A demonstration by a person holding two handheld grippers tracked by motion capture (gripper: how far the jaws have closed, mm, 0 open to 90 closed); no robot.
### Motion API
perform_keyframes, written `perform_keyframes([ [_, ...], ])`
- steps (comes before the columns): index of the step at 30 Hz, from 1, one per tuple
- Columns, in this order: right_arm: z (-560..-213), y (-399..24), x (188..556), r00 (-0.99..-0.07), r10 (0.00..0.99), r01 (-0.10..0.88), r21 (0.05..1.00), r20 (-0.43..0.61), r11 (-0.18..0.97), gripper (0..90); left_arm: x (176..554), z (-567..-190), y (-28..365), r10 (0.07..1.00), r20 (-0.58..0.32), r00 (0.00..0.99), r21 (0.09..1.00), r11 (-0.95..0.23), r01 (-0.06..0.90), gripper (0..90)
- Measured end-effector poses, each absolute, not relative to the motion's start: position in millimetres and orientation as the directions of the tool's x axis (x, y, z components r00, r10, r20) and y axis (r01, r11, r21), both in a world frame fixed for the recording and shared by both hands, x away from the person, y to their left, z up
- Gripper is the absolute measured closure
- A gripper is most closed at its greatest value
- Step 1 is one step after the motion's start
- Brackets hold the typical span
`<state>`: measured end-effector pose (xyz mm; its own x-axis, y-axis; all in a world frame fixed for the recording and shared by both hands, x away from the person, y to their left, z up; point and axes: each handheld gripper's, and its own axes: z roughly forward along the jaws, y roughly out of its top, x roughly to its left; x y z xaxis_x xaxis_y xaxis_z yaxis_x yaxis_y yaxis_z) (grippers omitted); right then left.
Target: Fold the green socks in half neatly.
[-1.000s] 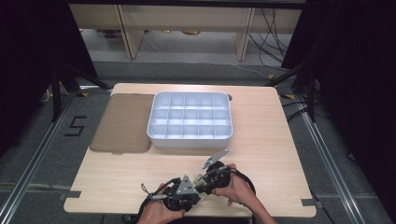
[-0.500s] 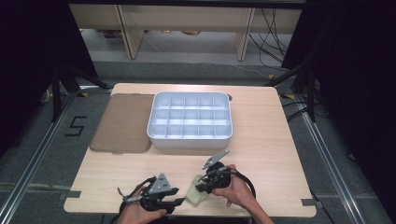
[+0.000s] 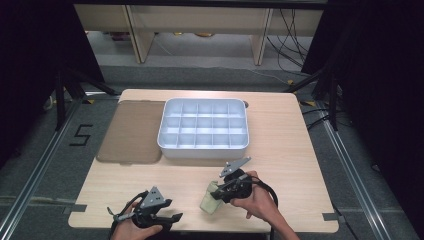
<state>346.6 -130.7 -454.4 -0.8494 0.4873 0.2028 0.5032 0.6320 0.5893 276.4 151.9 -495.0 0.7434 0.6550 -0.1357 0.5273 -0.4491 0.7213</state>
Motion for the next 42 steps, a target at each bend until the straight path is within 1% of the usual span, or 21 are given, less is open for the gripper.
perform_keyframes([
  [2,-448.6,-133.2,349.4,-0.848,0.489,0.507,0.587,0.206,0.632,73.4,277.3,-493.9,153.2,0.656,-0.114,0.746,0.722,-0.461,0.515,38.2],
  [5,-440.6,-136.9,354.8,-0.851,0.494,0.496,0.585,0.179,0.642,73.4,278.0,-494.9,154.3,0.665,-0.13,0.736,0.718,-0.449,0.532,36.9],
  [7,-436.8,-137.2,357.4,-0.849,0.5,0.497,0.575,0.17,0.649,73.3,279.8,-494.8,156.6,0.662,-0.108,0.741,0.714,-0.467,0.522,36.1],
  [9,-435.4,-137.8,362.1,-0.861,0.483,0.479,0.577,0.16,0.662,73.3,279.6,-495.7,156.8,0.671,-0.127,0.73,0.714,-0.449,0.537,35.7],
  [10,-434.2,-137.9,362.9,-0.856,0.489,0.488,0.571,0.166,0.66,73.3,280.9,-495.6,158.3,0.663,-0.115,0.74,0.711,-0.465,0.527,35.5],
  [12,-431.7,-139.4,365.4,-0.851,0.501,0.494,0.565,0.157,0.661,73.3,281.0,-496.3,157.7,0.669,-0.126,0.733,0.718,-0.448,0.532,34.8],
  [13,-430.5,-139.9,366.7,-0.84,0.517,0.511,0.557,0.163,0.655,73.3,282.0,-497.4,158.6,0.689,-0.142,0.71,0.717,-0.423,0.554,33.5],
  [16,-427.5,-143.2,371.2,-0.838,0.522,0.512,0.557,0.159,0.653,73.3,284.3,-497.8,161.4,0.696,-0.14,0.704,0.71,-0.426,0.562,30.9],
  [17,-425.9,-144.2,372.1,-0.831,0.532,0.524,0.548,0.161,0.652,73.3,285.7,-497.5,163.5,0.695,-0.119,0.709,0.701,-0.447,0.555,29.9],
  [19,-423.8,-146.1,374.5,-0.827,0.541,0.528,0.545,0.154,0.652,73.3,285.8,-498.3,163.0,0.704,-0.137,0.697,0.706,-0.424,0.568,27.8],
  [20,-422.3,-147.3,375.9,-0.826,0.541,0.53,0.543,0.158,0.652,73.2,287.3,-497.9,164.9,0.705,-0.111,0.7,0.697,-0.446,0.561,26.7],
  [21,-420.3,-149.0,378.1,-0.828,0.542,0.525,0.544,0.148,0.654,73.2,286.9,-498.4,164.4,0.712,-0.128,0.691,0.696,-0.432,0.574,23.0],
  [22,-418.4,-149.6,378.0,-0.82,0.55,0.541,0.533,0.159,0.651,73.2,287.7,-498.6,165.1,0.714,-0.116,0.69,0.694,-0.438,0.571,22.2],
  [29,-400.6,-158.4,386.9,-0.808,0.572,0.548,0.534,0.14,0.644,73.2,288.9,-498.1,166.8,0.719,-0.09,0.69,0.697,-0.449,0.559,20.3],
  [31,-395.3,-160.9,389.6,-0.805,0.577,0.552,0.533,0.141,0.641,73.2,288.9,-497.7,167.0,0.707,-0.09,0.701,0.695,-0.46,0.553,20.3],
  [32,-394.0,-161.8,391.2,-0.81,0.571,0.54,0.542,0.13,0.643,73.2,288.4,-498.6,166.0,0.715,-0.109,0.69,0.694,-0.442,0.568,20.2],
  [36,-385.2,-166.3,396.9,-0.788,0.599,0.571,0.533,0.143,0.624,73.2,288.0,-498.3,165.9,0.716,-0.103,0.691,0.694,-0.446,0.566,20.0],
  [37,-384.1,-168.2,400.1,-0.803,0.584,0.544,0.549,0.12,0.635,73.2,288.3,-497.9,166.3,0.711,-0.096,0.697,0.692,-0.455,0.56,19.9],
  [39,-381.7,-170.6,403.2,-0.801,0.586,0.544,0.554,0.12,0.63,73.2,288.7,-497.4,166.4,0.709,-0.092,0.7,0.693,-0.459,0.556,19.9],
  [41,-379.1,-172.6,404.1,-0.777,0.615,0.578,0.539,0.134,0.613,73.1,288.4,-497.6,165.7,0.713,-0.102,0.694,0.694,-0.449,0.563,19.9],
  [42,-378.6,-173.9,405.5,-0.782,0.609,0.573,0.542,0.136,0.615,73.1,288.4,-497.8,165.6,0.714,-0.103,0.692,0.694,-0.447,0.564,19.9],
])
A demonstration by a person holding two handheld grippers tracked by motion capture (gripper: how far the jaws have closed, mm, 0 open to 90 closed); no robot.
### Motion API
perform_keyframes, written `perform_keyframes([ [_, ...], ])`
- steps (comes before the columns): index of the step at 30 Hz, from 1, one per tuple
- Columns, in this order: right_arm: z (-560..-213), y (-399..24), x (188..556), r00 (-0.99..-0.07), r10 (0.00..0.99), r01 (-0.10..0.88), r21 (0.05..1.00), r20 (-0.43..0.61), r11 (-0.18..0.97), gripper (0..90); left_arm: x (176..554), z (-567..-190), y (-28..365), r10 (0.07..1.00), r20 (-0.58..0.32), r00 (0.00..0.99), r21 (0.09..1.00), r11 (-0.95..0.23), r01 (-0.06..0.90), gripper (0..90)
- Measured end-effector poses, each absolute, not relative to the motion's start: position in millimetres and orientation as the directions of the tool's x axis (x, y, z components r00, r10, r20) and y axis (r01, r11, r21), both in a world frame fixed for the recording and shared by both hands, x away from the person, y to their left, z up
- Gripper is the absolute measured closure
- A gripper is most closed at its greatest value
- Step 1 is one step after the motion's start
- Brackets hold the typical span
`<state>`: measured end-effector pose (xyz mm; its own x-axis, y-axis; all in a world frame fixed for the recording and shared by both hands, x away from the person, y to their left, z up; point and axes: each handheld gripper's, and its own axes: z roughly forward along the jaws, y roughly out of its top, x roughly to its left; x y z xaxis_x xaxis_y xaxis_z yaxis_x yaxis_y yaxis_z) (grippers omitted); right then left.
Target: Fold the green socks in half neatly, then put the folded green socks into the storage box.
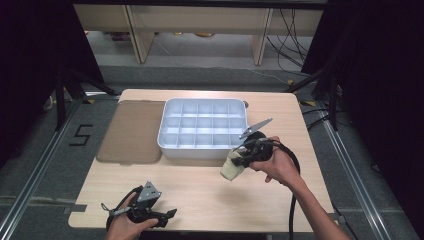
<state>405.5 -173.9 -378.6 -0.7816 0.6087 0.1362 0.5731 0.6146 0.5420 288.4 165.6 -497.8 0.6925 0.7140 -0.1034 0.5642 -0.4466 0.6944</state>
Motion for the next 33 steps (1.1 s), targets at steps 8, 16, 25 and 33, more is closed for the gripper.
perform_keyframes([
  [8,-376.5,-179.4,411.9,-0.772,0.622,0.581,0.547,0.134,0.603,73.1,289.3,-497.6,165.5,0.72,-0.095,0.688,0.696,-0.446,0.563,20.0],
  [16,-370.1,-184.7,420.1,-0.758,0.639,0.592,0.547,0.13,0.592,73.1,289.5,-495.5,166.0,0.708,-0.087,0.701,0.697,-0.459,0.551,20.0],
  [25,-358.3,-188.7,429.1,-0.734,0.668,0.613,0.543,0.121,0.575,73.0,289.0,-496.3,165.6,0.717,-0.089,0.692,0.698,-0.451,0.556,20.0],
  [33,-351.5,-191.4,438.6,-0.736,0.669,0.603,0.548,0.101,0.58,73.0,288.9,-495.7,166.2,0.708,-0.084,0.701,0.694,-0.463,0.551,20.0],
])
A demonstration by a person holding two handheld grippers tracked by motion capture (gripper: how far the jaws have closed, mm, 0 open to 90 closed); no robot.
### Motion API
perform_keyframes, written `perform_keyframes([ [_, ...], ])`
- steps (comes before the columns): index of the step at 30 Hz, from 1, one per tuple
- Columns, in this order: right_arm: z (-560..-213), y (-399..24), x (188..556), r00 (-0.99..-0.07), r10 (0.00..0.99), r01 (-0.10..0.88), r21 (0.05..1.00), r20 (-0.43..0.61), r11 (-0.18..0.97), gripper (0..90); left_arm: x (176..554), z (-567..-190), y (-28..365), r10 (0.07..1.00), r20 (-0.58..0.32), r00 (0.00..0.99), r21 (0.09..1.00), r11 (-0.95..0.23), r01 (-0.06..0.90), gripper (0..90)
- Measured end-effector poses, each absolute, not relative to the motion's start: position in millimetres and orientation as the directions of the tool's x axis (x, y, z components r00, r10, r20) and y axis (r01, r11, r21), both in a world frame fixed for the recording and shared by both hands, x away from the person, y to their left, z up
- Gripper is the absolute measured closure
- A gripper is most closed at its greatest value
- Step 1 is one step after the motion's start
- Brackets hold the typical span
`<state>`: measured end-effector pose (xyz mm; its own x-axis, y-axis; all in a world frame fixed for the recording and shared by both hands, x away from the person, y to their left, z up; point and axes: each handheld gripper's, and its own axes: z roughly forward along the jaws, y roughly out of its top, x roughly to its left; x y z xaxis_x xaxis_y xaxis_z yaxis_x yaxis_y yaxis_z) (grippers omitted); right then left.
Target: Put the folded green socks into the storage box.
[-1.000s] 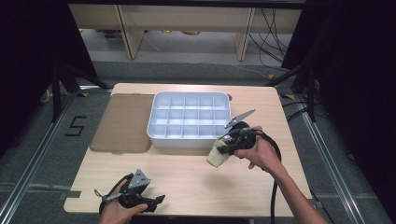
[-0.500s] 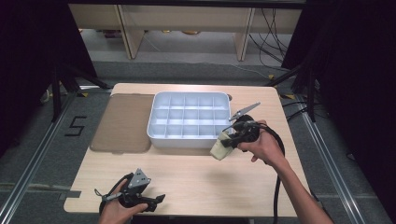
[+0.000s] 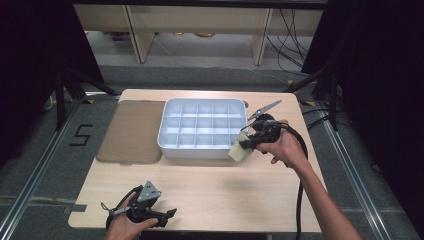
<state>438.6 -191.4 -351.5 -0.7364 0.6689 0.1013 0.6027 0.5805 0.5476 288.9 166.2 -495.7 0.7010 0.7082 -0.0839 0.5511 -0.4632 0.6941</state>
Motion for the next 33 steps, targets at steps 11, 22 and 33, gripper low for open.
perform_keyframes([
  [11,-349.8,-193.3,450.2,-0.708,0.698,0.635,0.532,0.111,0.56,73.0,289.5,-496.5,166.0,0.71,-0.081,0.699,0.694,-0.463,0.551,20.0],
  [22,-349.6,-193.2,464.7,-0.703,0.705,0.629,0.54,0.089,0.559,73.0,288.9,-495.8,166.2,0.708,-0.086,0.701,0.696,-0.461,0.551,20.0],
  [33,-356.5,-196.2,479.2,-0.691,0.716,0.639,0.548,0.1,0.54,72.9,288.8,-495.6,166.6,0.71,-0.087,0.699,0.695,-0.459,0.553,20.0],
])
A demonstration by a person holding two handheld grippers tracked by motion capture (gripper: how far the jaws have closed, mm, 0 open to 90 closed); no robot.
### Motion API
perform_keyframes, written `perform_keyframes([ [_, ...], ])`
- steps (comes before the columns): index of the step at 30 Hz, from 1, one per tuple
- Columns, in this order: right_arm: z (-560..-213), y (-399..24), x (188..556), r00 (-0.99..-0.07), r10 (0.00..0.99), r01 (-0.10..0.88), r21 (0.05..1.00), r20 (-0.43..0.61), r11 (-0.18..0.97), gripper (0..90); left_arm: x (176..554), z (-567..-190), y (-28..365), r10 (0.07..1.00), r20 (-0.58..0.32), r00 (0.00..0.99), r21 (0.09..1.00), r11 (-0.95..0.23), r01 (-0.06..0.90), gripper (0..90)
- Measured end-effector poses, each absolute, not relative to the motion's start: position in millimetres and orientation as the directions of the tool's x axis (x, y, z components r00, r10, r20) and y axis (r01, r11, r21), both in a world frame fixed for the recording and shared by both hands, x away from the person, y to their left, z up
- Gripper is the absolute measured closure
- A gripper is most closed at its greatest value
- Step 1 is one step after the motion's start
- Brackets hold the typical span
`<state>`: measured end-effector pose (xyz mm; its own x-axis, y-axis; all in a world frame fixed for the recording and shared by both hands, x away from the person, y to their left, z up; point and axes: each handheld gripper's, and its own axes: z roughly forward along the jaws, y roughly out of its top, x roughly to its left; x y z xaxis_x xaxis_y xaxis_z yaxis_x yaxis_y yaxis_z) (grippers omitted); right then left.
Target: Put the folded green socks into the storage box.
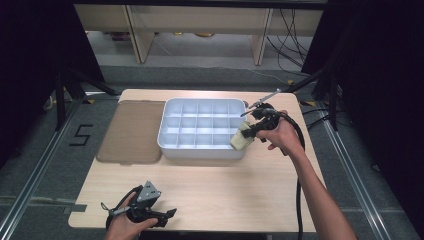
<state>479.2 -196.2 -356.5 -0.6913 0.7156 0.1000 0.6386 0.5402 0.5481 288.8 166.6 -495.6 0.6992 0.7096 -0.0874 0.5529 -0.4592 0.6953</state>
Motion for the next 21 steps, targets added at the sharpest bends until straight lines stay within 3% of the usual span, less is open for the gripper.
perform_keyframes([
  [21,-374.2,-191.1,502.8,-0.674,0.733,0.654,0.535,0.091,0.535,72.8,288.5,-496.7,166.0,0.71,-0.092,0.698,0.701,-0.452,0.552,20.0],
])
